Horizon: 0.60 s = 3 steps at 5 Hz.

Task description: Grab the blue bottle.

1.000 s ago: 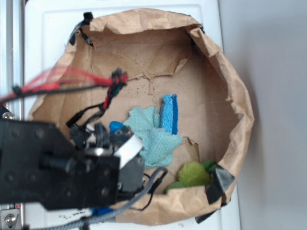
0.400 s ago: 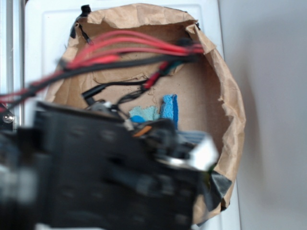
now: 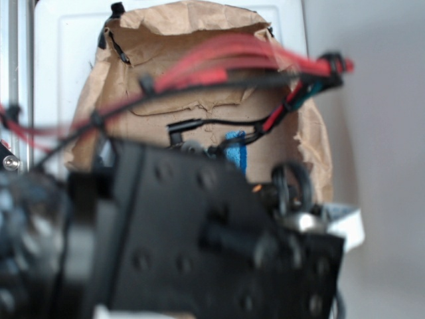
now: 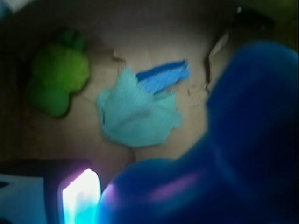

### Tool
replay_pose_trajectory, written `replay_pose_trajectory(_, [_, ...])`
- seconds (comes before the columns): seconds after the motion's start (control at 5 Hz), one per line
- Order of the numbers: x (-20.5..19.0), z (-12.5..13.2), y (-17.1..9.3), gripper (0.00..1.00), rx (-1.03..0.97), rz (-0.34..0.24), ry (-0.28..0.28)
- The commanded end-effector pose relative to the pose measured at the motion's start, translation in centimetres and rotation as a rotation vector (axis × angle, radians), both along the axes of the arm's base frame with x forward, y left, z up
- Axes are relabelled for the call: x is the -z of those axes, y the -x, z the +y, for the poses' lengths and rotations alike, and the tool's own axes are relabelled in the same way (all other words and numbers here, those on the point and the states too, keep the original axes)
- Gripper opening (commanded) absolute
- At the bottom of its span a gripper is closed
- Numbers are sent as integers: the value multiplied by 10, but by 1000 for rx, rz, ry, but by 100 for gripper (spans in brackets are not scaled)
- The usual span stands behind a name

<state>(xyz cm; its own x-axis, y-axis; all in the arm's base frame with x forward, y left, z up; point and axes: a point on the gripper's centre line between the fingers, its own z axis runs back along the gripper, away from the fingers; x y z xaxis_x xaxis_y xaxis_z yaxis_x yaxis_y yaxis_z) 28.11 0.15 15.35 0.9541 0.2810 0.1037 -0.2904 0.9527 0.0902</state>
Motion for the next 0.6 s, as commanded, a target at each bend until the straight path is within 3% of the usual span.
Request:
replay_pose_trajectory(0.0, [-40, 48, 6, 0, -38, -139, 125])
replay_pose_trajectory(0.4, [-61, 42, 16, 0, -15, -141, 147])
